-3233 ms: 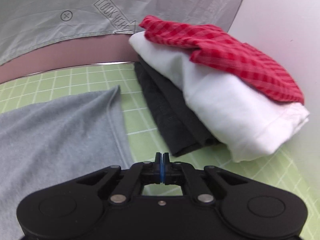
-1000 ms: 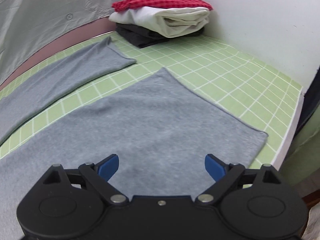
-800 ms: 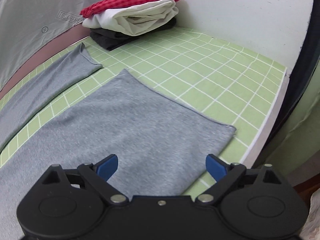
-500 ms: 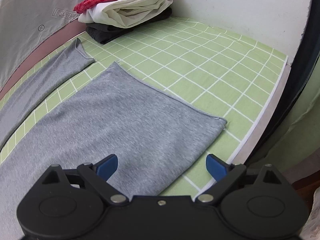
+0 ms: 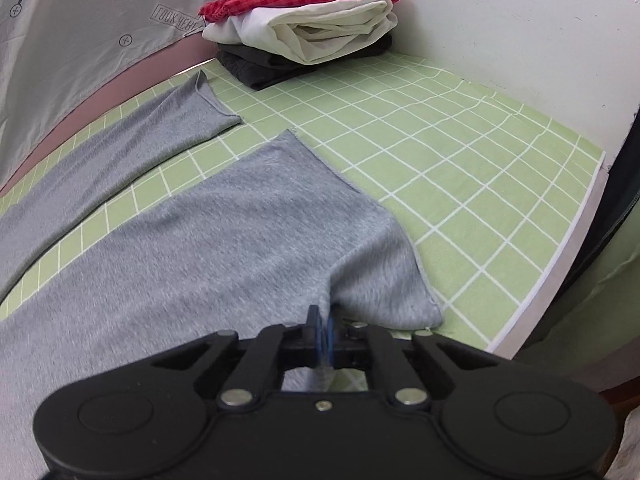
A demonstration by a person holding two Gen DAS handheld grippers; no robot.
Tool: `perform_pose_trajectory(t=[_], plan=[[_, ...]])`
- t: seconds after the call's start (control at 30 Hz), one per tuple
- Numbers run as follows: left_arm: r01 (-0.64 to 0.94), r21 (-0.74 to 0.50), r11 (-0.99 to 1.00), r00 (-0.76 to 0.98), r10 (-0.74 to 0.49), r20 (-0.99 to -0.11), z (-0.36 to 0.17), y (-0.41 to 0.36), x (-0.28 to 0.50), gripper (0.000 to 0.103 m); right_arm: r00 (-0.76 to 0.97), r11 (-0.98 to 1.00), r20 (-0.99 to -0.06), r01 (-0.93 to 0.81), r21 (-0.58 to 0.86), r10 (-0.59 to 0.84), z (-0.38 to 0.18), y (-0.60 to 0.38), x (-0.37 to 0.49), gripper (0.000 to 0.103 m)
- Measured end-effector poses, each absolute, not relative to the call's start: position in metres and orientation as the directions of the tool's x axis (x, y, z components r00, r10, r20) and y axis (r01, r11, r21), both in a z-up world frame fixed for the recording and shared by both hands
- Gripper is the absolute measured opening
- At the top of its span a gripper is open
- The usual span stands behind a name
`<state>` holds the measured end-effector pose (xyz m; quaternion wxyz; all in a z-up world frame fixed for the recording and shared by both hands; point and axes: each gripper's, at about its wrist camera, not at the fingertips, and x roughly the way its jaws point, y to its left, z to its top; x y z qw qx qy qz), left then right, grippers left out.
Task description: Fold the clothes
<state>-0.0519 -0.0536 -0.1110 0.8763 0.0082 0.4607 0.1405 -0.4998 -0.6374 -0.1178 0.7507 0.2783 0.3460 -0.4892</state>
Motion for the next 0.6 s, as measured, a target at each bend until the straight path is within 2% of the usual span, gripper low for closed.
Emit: perform_pose_trajectory(t=[0.4,0.6], plan=[[-0.336,0.029,0.941,0.563,0.226,-0.795,-0.040,-0.022,-0.081,0.003,0.313,0.375,-0.669,0.925,0.056,-0.674,-0.037,-0.638,-0.509,0.002],[-0.375,-0.033,0.926,0.638,0.233,-0.734,0.022,-0.006,-0.096,0.002,0.357,0.372,-0.582,0.923,0.099,-0.731,0.010,-0.641,-0.509,0.002]])
